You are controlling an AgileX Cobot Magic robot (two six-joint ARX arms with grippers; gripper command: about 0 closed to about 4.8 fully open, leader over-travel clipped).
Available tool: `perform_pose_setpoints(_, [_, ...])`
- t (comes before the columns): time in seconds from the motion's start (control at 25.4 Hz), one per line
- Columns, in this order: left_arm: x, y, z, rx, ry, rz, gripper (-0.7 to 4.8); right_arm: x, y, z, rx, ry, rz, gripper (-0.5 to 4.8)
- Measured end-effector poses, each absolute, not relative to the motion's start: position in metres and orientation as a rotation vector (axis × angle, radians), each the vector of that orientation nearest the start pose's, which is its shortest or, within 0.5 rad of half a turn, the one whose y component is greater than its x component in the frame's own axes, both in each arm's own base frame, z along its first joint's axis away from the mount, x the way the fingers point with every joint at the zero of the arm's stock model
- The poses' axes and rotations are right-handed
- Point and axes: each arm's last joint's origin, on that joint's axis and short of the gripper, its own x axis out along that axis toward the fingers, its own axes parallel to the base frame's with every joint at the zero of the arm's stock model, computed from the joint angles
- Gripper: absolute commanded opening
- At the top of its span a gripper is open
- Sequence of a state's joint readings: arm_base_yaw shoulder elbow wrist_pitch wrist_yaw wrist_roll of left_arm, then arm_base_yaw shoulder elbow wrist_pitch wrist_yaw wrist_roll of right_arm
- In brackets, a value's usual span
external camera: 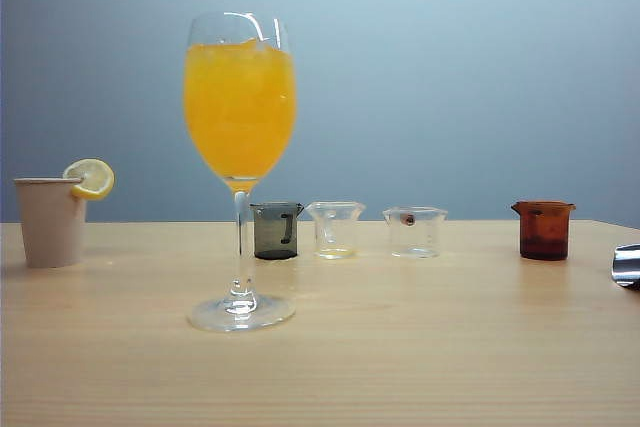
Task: Pick up the fourth measuring cup from the left, pour the grenadine inside into the goblet, and finally put the measuring cup back in its original place.
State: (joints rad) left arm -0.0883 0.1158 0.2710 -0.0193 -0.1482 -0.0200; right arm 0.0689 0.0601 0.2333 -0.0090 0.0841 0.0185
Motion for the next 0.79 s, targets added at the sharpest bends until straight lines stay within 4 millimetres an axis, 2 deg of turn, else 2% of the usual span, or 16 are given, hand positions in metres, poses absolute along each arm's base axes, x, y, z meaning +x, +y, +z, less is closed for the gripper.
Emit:
perform_pose_setpoints(0.08, [0.086,-0.004,0.262,-0.038,-0.156,0.048,-0.06,0.083,0.003,0.246,0.032,-0.168,-0.018,-0.02])
perform_pose_setpoints(0.12, [0.088,-0.004,0.280,-0.038,-0.164,0.041,-0.06,0.085,0.003,0.253,0.031,-0.163,-0.018,-0.02])
perform_pose_setpoints(0.31, [0.101,-0.008,0.324,-0.030,-0.144,-0.053,-0.06,0.092,0.004,0.269,0.030,-0.149,-0.017,-0.02])
perform_pose_setpoints(0.51, [0.114,-0.013,0.349,-0.022,-0.093,-0.204,-0.06,0.103,0.005,0.286,0.027,-0.124,-0.005,-0.02])
perform_pose_setpoints(0.55, [0.117,-0.016,0.359,-0.020,-0.070,-0.275,-0.06,0.109,0.006,0.293,0.026,-0.110,0.002,-0.02])
perform_pose_setpoints(0.79, [0.119,-0.031,0.374,-0.024,0.029,-0.490,-0.06,0.129,0.007,0.309,0.024,-0.089,0.010,-0.02])
